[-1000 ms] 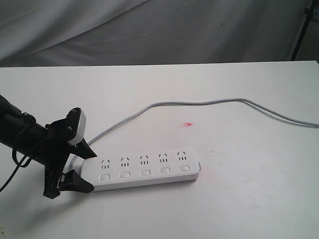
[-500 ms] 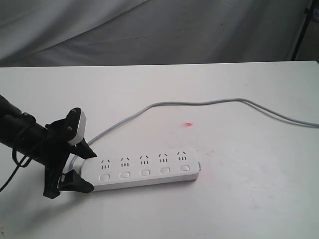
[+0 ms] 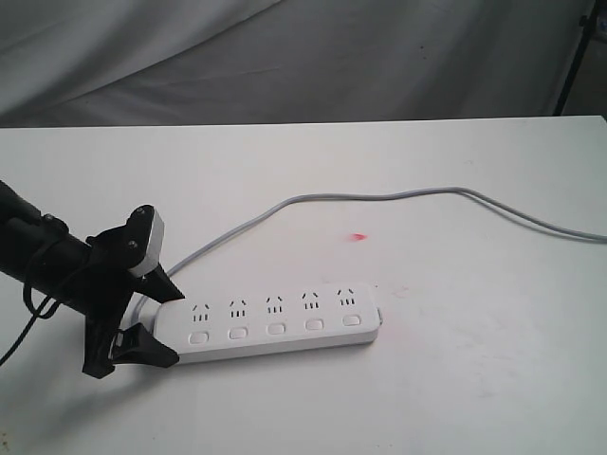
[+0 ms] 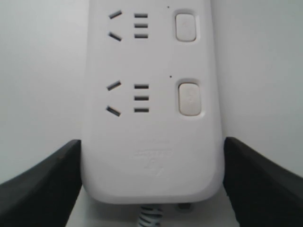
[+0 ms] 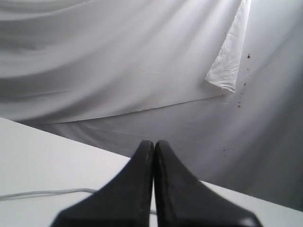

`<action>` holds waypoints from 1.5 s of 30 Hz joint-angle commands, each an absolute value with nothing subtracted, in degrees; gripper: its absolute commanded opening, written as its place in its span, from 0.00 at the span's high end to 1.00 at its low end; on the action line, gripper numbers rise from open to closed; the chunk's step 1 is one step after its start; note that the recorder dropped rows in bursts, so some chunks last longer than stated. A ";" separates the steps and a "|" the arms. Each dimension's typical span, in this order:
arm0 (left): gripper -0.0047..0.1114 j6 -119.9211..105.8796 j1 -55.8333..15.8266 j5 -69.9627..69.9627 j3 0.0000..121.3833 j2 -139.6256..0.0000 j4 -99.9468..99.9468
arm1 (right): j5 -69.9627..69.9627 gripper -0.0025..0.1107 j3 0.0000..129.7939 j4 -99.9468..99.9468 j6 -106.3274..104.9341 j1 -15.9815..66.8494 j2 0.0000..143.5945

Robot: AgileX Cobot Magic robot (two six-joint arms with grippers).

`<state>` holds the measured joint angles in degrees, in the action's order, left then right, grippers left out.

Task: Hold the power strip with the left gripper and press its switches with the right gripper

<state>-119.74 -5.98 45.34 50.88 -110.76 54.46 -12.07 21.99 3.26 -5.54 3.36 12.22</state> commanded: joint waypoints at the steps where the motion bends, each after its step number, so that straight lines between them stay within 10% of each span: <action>1: 0.96 -120.01 -6.06 43.46 51.00 -110.76 54.42 | -10.91 0.98 14.36 3.78 -4.07 3.31 5.42; 45: 0.96 -120.01 -6.06 43.47 51.00 -110.76 54.42 | -17.70 0.98 0.00 3.94 -1.61 -4.19 0.00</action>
<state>-119.74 -5.98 45.34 50.88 -110.76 54.46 -15.87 0.19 2.85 -1.58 -3.97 0.37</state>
